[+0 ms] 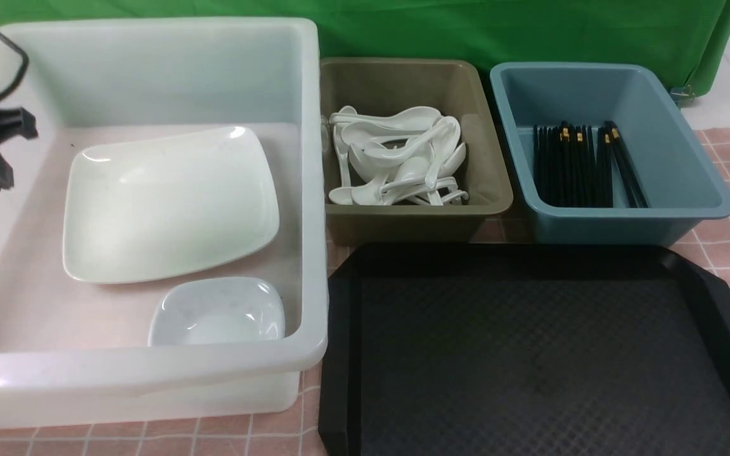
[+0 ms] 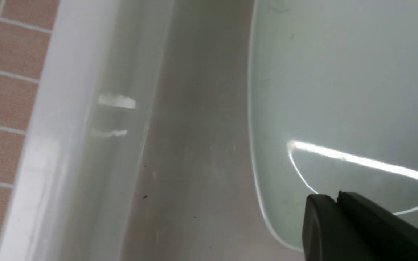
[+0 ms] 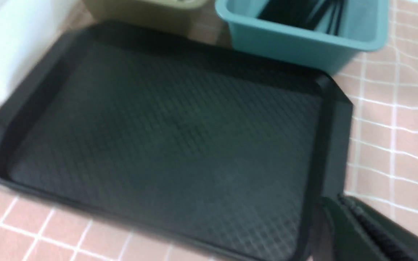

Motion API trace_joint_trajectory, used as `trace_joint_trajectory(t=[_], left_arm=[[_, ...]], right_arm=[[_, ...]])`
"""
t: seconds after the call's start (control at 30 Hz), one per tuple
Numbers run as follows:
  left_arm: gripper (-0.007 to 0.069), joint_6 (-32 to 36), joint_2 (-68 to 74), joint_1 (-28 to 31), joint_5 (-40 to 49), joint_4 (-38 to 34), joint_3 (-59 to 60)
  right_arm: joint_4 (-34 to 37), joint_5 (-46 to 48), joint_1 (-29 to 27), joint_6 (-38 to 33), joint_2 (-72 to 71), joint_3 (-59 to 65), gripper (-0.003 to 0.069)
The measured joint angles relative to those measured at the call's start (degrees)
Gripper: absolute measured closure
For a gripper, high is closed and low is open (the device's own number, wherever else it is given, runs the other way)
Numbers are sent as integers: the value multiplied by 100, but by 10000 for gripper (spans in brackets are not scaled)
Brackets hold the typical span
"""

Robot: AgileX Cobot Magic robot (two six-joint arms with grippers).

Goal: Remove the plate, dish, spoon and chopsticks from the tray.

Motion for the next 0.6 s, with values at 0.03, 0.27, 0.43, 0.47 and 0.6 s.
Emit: trace_joint_trajectory(t=[0.03, 0.27, 0.43, 0.47, 0.6], left_arm=[[624, 189, -87, 0, 213, -235, -2], [630, 613, -46, -52, 646, -777, 167], [630, 754, -39, -106, 768, -1023, 247], [630, 767, -39, -135, 797, -1059, 247], [630, 812, -73, -200, 835, -1187, 247]], right_arm=[[-6, 170, 0, -23, 0, -122, 629], [7, 373, 0, -89, -6, -181, 629], [173, 373, 0, -95, -426, -186, 629], [206, 373, 0, -98, -608, -186, 629], [394, 313, 0, -134, -1359, -62, 629]])
